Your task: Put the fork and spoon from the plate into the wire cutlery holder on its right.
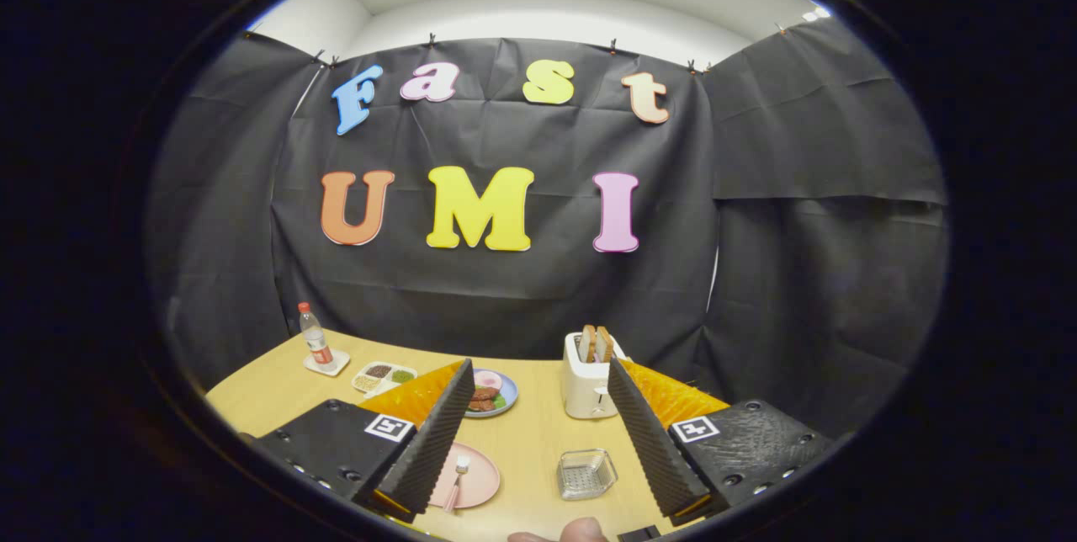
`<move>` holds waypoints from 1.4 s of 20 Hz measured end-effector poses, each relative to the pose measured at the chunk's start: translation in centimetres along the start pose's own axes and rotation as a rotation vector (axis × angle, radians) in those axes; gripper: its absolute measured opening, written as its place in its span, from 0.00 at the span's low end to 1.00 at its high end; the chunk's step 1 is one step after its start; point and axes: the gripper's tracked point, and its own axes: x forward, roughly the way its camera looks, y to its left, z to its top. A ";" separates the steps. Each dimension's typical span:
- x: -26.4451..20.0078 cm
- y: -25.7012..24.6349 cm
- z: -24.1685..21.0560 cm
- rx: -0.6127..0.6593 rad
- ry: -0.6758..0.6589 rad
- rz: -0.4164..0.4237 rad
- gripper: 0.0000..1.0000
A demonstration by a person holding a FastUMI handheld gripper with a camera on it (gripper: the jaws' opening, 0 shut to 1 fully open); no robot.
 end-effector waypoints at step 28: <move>3.5 10.5 -23.5 -0.052 0.566 0.132 0.96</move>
